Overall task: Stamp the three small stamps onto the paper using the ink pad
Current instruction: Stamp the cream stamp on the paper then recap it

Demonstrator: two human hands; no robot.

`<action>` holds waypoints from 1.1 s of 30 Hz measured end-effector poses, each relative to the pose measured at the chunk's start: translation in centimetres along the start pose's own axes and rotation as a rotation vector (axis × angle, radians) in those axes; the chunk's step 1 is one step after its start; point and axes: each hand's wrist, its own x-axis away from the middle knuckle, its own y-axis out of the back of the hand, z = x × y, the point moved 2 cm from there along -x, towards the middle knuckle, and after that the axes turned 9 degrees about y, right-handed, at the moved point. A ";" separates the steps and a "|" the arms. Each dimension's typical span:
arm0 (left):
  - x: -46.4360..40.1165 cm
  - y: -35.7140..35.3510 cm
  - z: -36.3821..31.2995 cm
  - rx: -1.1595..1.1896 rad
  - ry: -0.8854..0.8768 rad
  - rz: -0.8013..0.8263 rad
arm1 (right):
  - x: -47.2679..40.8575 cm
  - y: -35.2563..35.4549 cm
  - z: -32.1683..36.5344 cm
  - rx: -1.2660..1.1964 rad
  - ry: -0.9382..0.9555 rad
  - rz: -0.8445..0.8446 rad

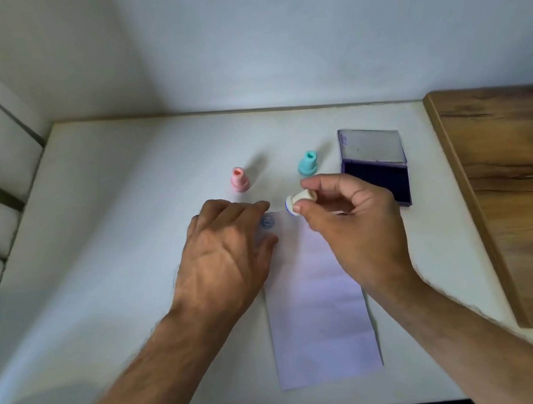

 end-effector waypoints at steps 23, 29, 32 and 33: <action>-0.2 -0.4 0.0 -0.047 0.036 0.081 | 0.6 -0.7 -1.3 0.436 0.415 0.070; -0.2 -0.4 -0.1 -0.053 0.032 0.083 | 0.7 -1.1 -1.2 0.494 0.426 0.132; -0.3 -0.5 0.0 -0.046 0.029 0.081 | 0.6 -1.3 -1.1 0.548 0.464 0.164; -0.3 -0.5 0.0 -0.044 0.028 0.079 | 0.5 -1.4 -1.1 0.559 0.472 0.168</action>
